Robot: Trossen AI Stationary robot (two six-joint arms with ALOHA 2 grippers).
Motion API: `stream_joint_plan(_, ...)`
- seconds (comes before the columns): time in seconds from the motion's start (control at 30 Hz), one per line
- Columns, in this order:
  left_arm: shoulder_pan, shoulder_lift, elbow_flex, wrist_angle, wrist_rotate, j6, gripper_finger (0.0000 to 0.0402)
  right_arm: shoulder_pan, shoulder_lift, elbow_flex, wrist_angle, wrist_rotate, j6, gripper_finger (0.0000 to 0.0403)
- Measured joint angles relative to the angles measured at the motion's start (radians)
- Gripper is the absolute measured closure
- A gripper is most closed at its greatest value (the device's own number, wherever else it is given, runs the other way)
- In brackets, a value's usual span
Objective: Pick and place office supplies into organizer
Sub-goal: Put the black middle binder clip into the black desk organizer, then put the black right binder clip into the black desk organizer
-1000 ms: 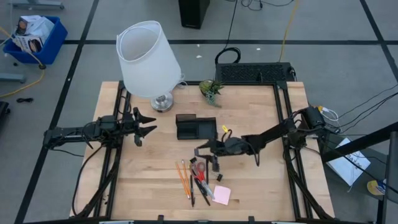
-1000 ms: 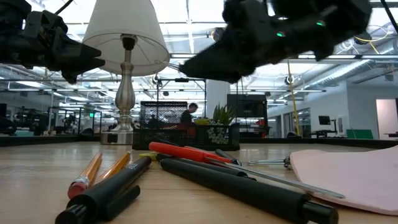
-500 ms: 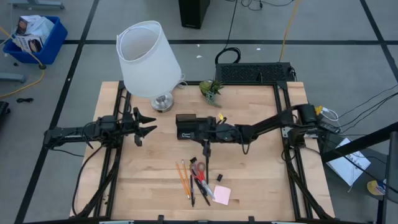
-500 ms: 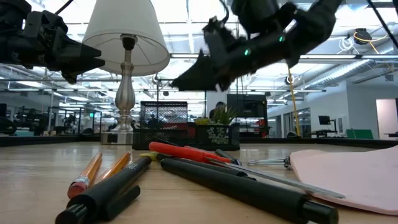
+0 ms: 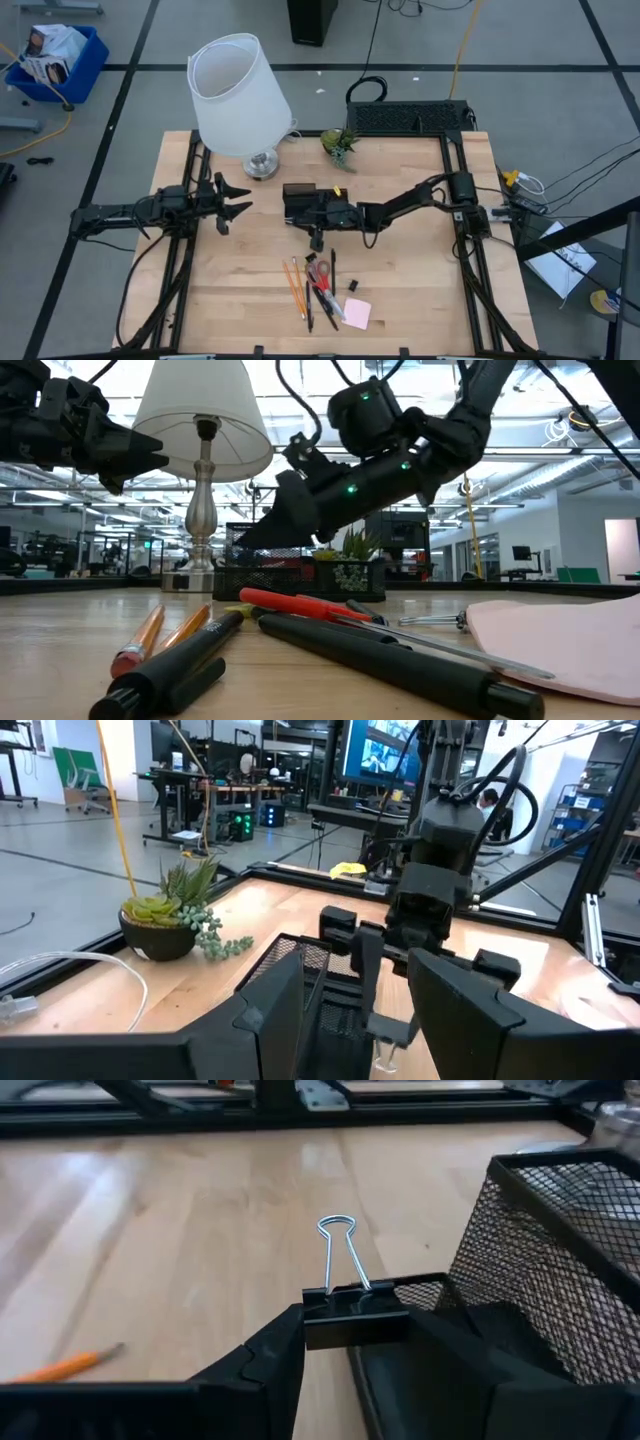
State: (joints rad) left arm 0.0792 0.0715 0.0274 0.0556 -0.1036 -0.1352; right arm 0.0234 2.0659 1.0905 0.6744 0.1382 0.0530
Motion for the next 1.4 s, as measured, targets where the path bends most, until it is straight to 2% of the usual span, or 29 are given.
stream_joint_plan(0.2, 0.0, 0.0, 0.0, 0.0, 0.0, 0.0, 0.0215, -0.004, -0.012, 0.005, -0.063, 0.152, -0.045, 0.023)
stream_joint_plan(0.37, 0.0, 0.0, 0.0, 0.0, 0.0, 0.0, 0.0215, -0.005, -0.014, 0.005, -0.062, 0.203, -0.039, 0.0225)
stream_joint_plan(0.53, 0.0, 0.0, 0.0, 0.0, 0.0, 0.0, 0.0215, 0.002, -0.018, 0.005, -0.071, 0.2, -0.039, 0.0226)
stream_joint_plan(0.6, 0.0, 0.0, 0.0, 0.0, 0.0, 0.0, 0.0215, 0.015, -0.041, 0.004, -0.131, 0.2, -0.039, 0.0227)
stream_joint_plan(0.73, 0.0, 0.0, 0.0, 0.0, 0.0, 0.0, 0.0215, 0.057, -0.131, 0.004, -0.321, 0.199, -0.029, 0.0228)
stream_joint_plan(0.97, 0.0, 0.0, 0.0, 0.0, 0.0, 0.0, 0.0215, 0.178, -0.3, 0.004, -0.688, 0.201, 0.147, 0.0242)
stream_joint_plan(1.2, 0.0, 0.0, 0.0, 0.0, 0.0, 0.0, 0.0215, 0.324, -0.325, 0.004, -0.766, 0.212, 0.233, 0.0248)
stream_joint_plan(1.4, 0.0, 0.0, 0.0, 0.0, 0.0, 0.0, 0.0215, 0.414, -0.313, 0.003, -0.812, 0.311, 0.288, 0.0248)
